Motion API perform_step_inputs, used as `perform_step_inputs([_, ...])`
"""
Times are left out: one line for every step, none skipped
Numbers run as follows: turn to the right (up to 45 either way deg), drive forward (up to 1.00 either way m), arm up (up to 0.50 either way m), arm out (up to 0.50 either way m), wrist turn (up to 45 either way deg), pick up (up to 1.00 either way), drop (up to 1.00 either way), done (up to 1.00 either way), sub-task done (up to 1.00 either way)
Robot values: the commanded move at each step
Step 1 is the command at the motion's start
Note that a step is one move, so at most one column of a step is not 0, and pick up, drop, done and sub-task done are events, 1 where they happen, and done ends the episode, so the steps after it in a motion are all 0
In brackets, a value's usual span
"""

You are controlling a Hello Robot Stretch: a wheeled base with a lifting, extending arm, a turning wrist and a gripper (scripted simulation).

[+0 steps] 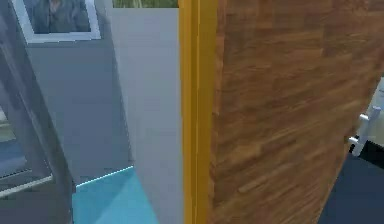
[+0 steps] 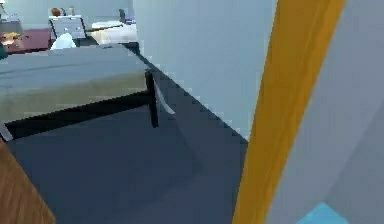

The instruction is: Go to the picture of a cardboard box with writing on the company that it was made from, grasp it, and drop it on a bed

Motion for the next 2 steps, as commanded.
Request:
perform_step_inputs([-45.0, 0.0, 0.0, 0.0, 0.0, 0.0, 0.0, 0.0, 0.0])
perform_step_inputs([-45.0, 0.0, 0.0, 0.0, 0.0, 0.0, 0.0, 0.0, 0.0])
